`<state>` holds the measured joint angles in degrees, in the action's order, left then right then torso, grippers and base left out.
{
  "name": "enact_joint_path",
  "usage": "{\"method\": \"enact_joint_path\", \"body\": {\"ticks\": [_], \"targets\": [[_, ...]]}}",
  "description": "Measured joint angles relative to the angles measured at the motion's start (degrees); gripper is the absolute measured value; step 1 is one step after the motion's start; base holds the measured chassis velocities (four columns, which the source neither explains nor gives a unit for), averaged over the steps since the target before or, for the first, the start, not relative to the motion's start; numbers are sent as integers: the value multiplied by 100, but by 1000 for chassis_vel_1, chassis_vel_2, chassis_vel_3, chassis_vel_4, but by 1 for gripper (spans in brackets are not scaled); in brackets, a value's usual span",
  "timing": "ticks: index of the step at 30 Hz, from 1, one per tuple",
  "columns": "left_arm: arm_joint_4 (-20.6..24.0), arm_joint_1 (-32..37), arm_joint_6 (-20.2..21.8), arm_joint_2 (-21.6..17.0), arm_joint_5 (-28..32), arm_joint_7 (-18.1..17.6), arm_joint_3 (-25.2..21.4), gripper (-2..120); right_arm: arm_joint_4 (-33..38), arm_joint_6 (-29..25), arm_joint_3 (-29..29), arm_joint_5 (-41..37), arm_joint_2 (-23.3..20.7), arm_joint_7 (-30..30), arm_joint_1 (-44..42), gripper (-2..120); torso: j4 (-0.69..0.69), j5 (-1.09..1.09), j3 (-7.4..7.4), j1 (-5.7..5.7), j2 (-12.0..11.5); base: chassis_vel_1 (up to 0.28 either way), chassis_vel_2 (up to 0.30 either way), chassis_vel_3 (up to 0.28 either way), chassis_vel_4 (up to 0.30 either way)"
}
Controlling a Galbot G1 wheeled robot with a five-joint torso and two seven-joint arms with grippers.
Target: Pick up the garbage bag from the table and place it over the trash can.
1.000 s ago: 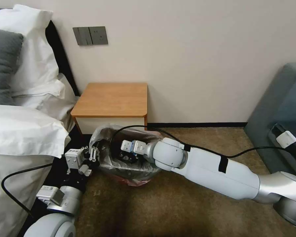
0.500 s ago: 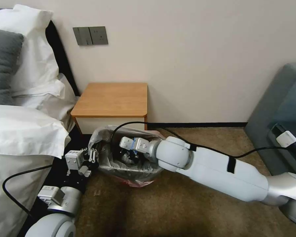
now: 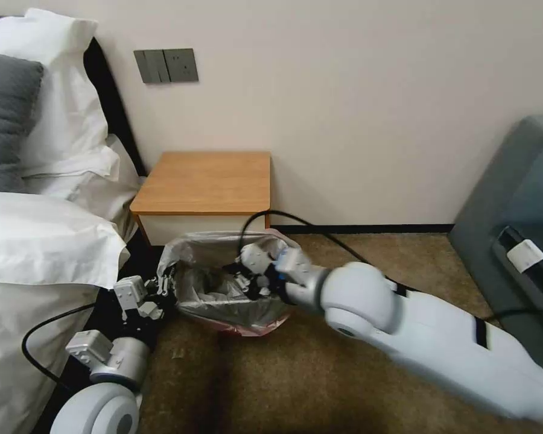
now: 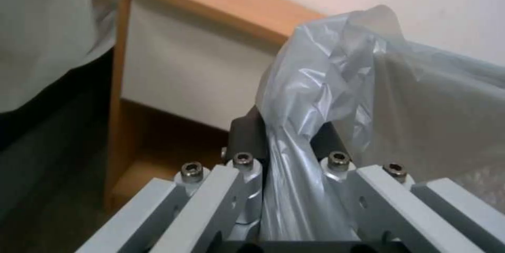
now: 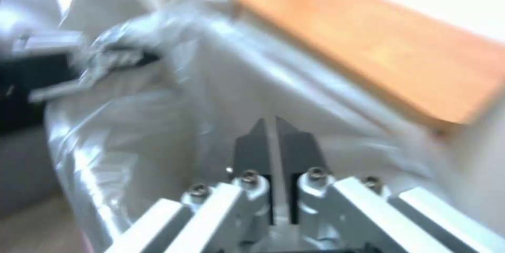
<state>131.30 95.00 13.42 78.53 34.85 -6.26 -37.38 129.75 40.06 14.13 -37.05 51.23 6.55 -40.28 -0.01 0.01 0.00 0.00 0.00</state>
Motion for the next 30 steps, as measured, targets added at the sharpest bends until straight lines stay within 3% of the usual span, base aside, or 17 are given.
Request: {"method": "enact_joint_path", "body": {"ticks": [2, 3, 6, 8, 11, 12, 14, 16, 23, 30], "targets": [[-8, 30, 97, -15, 14, -86, -8, 9, 392, -280, -402, 76, -124, 887, -814, 17, 0, -1, 0, 0, 0, 0, 0, 0, 0], [-8, 30, 97, -15, 14, -86, -8, 9, 392, -280, -402, 76, -124, 887, -814, 17, 0, -1, 0, 0, 0, 0, 0, 0, 0], [-55, 134, 154, -35, 19, -121, 33, 9, 717, -595, -1459, 526, 73, 1190, -2050, 32, 0, 0, 0, 0, 0, 0, 0, 0, 0], [-75, 181, 156, -37, 18, -121, 48, 9, 753, -786, -1751, 837, 175, 1131, -2390, 37, 0, 0, 0, 0, 0, 0, 0, 0, 0], [-107, 330, 156, -34, 4, -154, 101, 9, 834, -1467, -2648, 2044, 740, 797, -3724, 51, 0, 0, -1, 0, 0, 0, 0, 0, 0], [-107, 330, 156, -34, 4, -154, 101, 9, 834, -1467, -2648, 2044, 740, 797, -3724, 51, 0, 0, -1, 0, 0, 0, 0, 0, 0], [-122, 391, 168, -31, -15, -200, 171, 9, 884, -1760, -3032, 2634, 1167, 723, -4361, 59, 0, 0, -1, 0, 0, 0, 0, 0, 0], [-274, 500, 120, 4, -235, -264, 501, 9, 838, -2190, -3615, 3255, 1847, 614, -5127, 78, 0, 0, 0, 0, 1, 0, 0, 0, 0], [-532, 560, -57, 104, -576, -394, 1039, 9, 819, -2539, -3961, 3357, 2086, 395, -5529, 99, 1, -1, 0, 0, 1, 0, 0, 0, 0], [-659, 658, -141, 165, -839, -406, 1351, 9, 811, -2559, -3920, 3347, 2182, 473, -5521, 100, 1, -1, 0, 0, 1, 0, 0, 0, 0]]}}
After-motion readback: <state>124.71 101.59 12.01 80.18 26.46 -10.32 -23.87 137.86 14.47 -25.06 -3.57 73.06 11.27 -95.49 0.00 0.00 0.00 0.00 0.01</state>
